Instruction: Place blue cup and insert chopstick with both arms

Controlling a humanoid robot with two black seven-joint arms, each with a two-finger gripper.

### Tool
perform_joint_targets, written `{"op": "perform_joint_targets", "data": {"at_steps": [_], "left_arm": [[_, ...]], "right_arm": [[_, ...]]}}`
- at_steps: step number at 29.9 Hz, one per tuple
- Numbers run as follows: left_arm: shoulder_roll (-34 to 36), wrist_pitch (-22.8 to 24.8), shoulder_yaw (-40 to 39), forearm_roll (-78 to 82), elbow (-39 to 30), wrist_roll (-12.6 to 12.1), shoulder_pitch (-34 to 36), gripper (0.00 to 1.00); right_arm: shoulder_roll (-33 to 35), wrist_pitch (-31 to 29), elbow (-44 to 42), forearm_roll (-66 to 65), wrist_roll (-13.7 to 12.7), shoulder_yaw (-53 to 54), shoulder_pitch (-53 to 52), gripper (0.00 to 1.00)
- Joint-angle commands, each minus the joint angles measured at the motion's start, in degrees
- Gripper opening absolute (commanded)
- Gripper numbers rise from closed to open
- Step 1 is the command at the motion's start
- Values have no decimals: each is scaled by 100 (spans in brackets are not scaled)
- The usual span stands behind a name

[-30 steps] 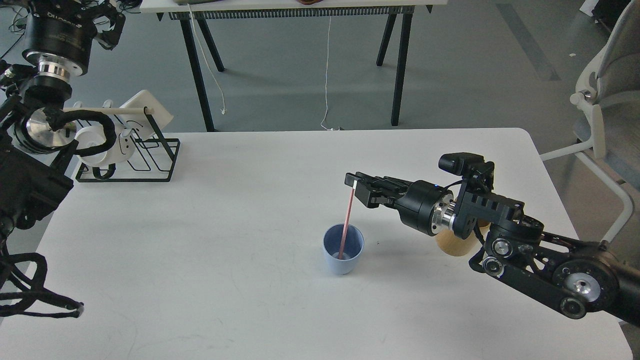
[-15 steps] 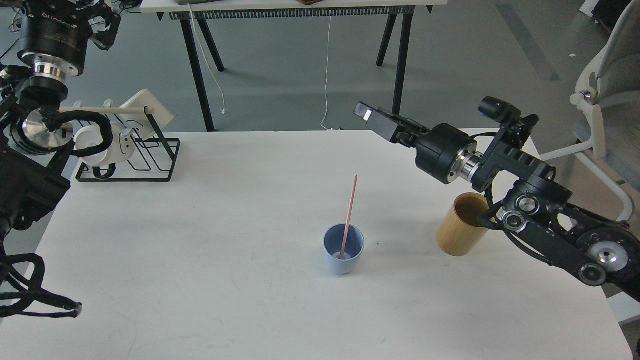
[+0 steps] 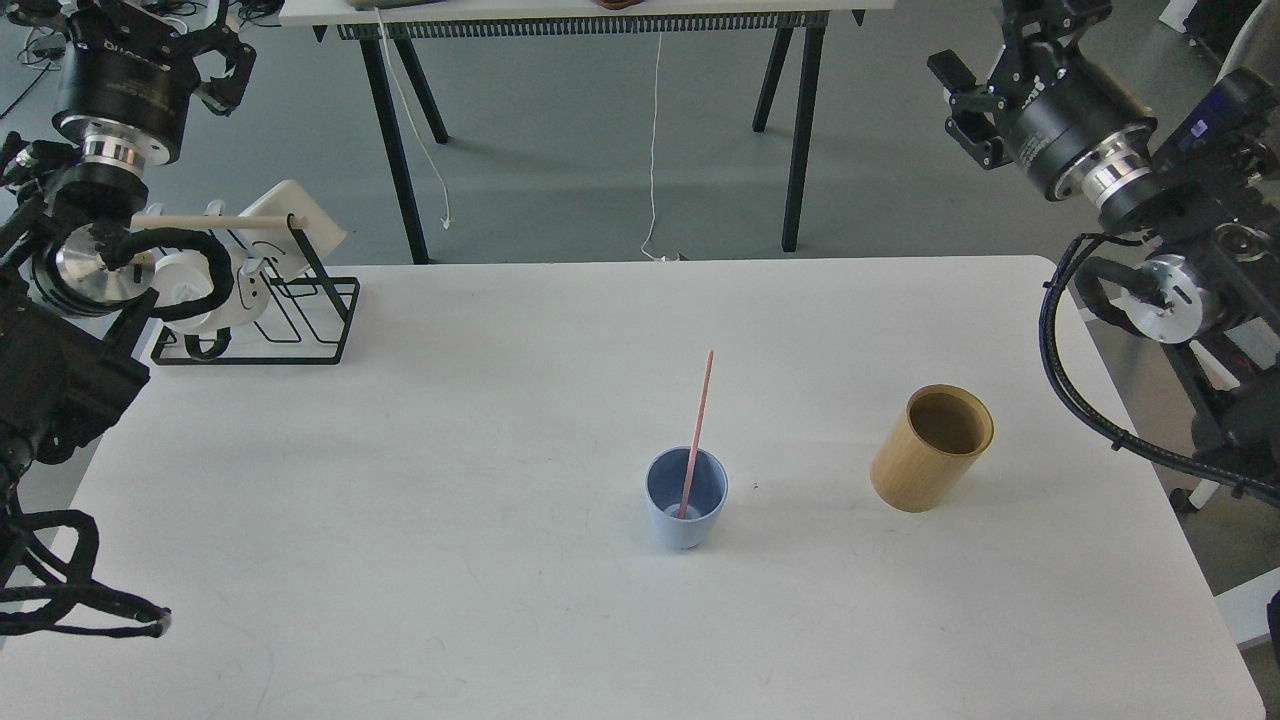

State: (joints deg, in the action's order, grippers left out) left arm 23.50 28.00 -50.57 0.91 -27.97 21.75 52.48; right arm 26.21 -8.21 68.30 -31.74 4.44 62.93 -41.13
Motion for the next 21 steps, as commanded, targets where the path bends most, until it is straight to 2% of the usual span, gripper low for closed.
{"op": "perform_joint_targets", "data": {"at_steps": [1, 5, 9, 11, 21], "left_arm": [[-74, 0, -6, -91, 2, -39, 17, 100], [-153, 0, 3, -117, 2, -39, 8, 100], [-320, 0, -6, -126, 2, -39, 17, 100], [-346, 0, -6, -126, 2, -39, 8, 100], [-425, 0, -23, -214, 2, -48, 26, 100]], "right_arm": [[-11, -322, -492, 1177, -48, 53, -246, 100], [-72, -532, -1492, 2239, -162, 53, -597, 100], [-449, -1392, -2609, 3234, -242, 53, -852, 99], [-625, -1578, -2944, 3367, -242, 62, -932, 99], [-1294, -1772, -3648, 3560, -224, 448, -949, 100]]}}
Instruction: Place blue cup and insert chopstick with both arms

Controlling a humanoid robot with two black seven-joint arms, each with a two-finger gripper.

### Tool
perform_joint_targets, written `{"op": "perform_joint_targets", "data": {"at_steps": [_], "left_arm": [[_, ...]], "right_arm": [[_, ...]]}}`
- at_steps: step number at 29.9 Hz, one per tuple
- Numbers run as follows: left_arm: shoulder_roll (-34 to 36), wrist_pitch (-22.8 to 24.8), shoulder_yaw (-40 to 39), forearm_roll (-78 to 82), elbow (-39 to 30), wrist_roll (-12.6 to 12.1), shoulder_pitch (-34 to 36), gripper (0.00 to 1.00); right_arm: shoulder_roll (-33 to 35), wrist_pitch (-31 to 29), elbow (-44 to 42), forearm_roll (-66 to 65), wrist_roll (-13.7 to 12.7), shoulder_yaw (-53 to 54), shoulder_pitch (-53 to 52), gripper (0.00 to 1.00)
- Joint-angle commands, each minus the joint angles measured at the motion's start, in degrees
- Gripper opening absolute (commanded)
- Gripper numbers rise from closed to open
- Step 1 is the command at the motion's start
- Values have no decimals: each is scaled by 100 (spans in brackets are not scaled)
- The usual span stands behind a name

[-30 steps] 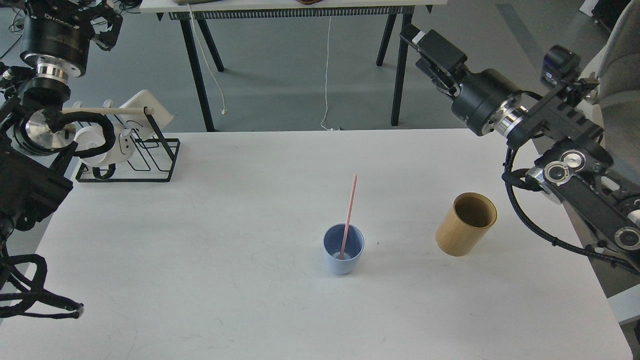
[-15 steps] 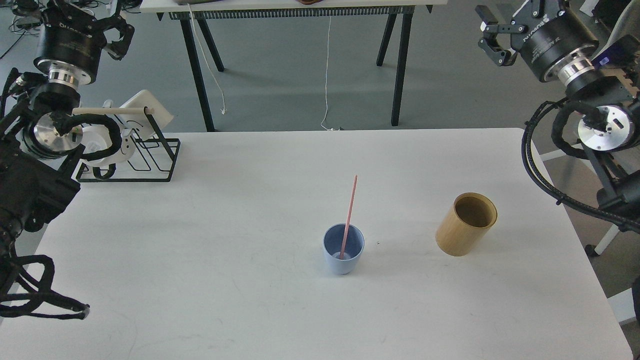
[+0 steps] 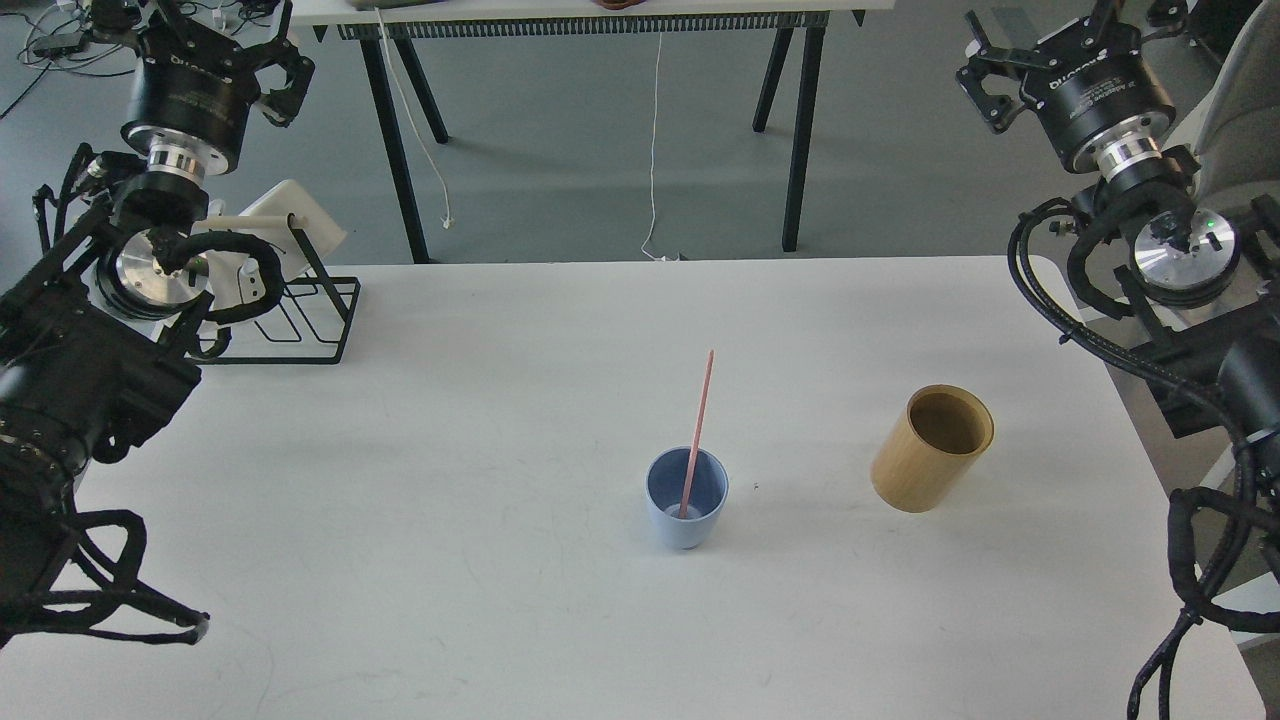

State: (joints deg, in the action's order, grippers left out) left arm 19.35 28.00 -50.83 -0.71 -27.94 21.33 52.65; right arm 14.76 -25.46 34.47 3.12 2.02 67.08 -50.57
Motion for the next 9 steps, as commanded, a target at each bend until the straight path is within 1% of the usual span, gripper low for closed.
{"op": "perform_joint_targets", "data": {"at_steps": [1, 3, 7, 9], "left_arm": [[-10, 0, 3, -70, -1, -6, 17, 100], [-10, 0, 3, -70, -10, -6, 17, 100], [-10, 0, 3, -70, -10, 11, 17, 100], [-1, 0, 20, -70, -1, 64, 9, 100]], "right_arm": [[-175, -46, -369, 74, 35, 59, -6, 100], [-184, -29, -475, 74, 26, 51, -15, 100], [-131, -64, -423, 66, 17, -116, -15, 100], [-114, -90, -423, 66, 17, -265, -32, 100]]}}
